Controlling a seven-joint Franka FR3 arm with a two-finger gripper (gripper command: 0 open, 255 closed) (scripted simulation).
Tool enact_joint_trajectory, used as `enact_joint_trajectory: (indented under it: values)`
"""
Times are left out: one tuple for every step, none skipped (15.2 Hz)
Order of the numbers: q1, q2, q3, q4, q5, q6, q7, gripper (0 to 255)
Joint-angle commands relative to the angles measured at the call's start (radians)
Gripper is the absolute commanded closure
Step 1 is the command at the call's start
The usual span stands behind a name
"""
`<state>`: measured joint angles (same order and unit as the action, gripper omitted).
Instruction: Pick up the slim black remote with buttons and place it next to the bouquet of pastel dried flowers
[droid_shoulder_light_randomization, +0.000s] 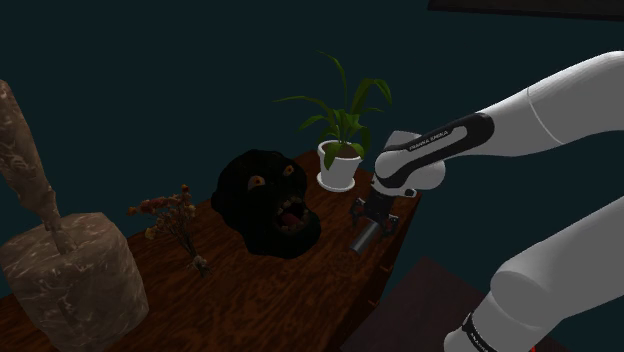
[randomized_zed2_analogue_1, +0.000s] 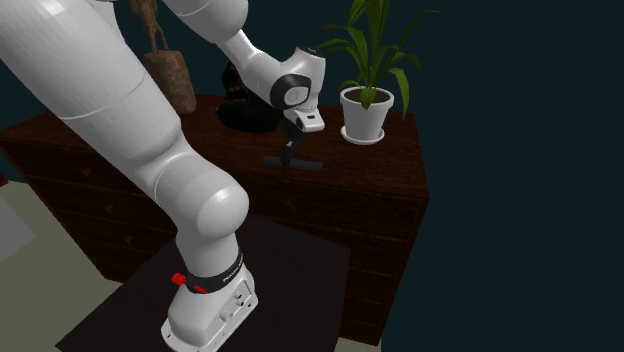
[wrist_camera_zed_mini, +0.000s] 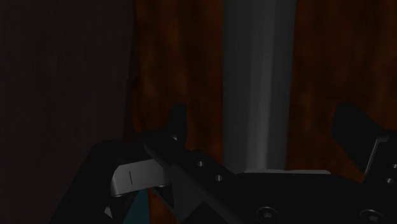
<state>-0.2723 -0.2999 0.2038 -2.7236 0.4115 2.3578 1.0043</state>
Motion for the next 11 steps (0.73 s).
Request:
enact_joint_trajectory:
  values:
    - [0.002, 0.003, 0.001, -0.003, 0.003, 0.007, 0.000, 0]
    - [0.002, 0.004, 0.001, -0.003, 0.003, 0.007, 0.000, 0]
    - [0.002, 0.004, 0.001, -0.003, 0.003, 0.007, 0.000, 0]
    - [0.002, 0.004, 0.001, -0.003, 0.003, 0.007, 0.000, 0]
    - [0.002, 0.004, 0.001, -0.003, 0.003, 0.007, 0.000, 0]
    - [0.002, 0.003, 0.001, -0.003, 0.003, 0.007, 0.000, 0]
    - [0.002, 0.003, 0.001, -0.003, 0.003, 0.007, 0.000, 255]
    - [0.002, 0.003, 0.001, -0.003, 0.003, 0.007, 0.000, 255]
    - [0.002, 0.004, 0.002, -0.002, 0.003, 0.007, 0.000, 255]
    - [0.002, 0.005, 0.002, -0.002, 0.003, 0.008, 0.000, 255]
    - [0.002, 0.004, 0.002, -0.003, 0.003, 0.008, 0.001, 255]
